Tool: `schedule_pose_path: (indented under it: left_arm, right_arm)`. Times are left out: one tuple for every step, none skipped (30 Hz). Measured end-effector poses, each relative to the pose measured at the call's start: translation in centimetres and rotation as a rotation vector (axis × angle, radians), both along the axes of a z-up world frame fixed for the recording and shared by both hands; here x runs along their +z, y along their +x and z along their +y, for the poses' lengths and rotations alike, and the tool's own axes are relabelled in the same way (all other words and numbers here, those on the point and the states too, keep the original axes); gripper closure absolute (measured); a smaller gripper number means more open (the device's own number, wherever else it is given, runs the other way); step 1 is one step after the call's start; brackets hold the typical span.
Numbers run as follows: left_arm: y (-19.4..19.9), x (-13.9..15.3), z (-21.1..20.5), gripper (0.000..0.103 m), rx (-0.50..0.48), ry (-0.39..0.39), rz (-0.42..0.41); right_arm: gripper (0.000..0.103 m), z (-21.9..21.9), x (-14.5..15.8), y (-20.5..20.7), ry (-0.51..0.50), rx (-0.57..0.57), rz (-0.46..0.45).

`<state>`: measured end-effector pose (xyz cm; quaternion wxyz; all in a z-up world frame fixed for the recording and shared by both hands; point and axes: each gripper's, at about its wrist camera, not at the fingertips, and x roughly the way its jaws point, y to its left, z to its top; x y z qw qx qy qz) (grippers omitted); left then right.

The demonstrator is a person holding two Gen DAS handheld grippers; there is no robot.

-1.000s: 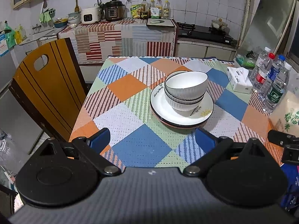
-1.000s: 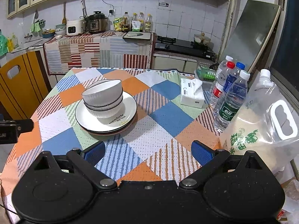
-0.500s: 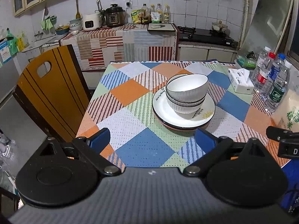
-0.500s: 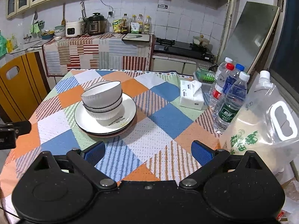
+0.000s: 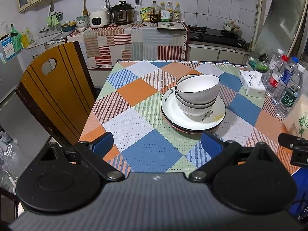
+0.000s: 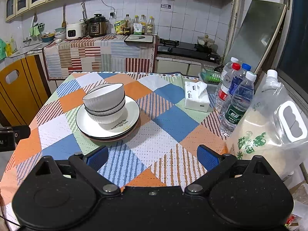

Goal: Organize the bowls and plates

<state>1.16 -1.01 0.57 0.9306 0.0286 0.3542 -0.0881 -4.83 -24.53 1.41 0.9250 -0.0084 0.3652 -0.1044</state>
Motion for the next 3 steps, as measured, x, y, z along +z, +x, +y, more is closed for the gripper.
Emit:
schedule_pose_path:
  left_arm:
    - [-0.01,0.01,0.01,0.004,-0.001,-0.001,-0.002]
    - [-0.01,0.02,0.01,0.004,-0.002,-0.001,-0.002]
    - [0.02,0.02,0.02,0.004,-0.001,0.0,-0.002]
  right_arm:
    - [0.003,-0.02,-0.01,-0.01,0.002,0.0,0.001]
    - [0.003,-0.1,-0.05,-0.02,0.003,0.0,0.0]
    - [0.003,-0.11,-0.06,-0.03,0.003,0.0,0.0]
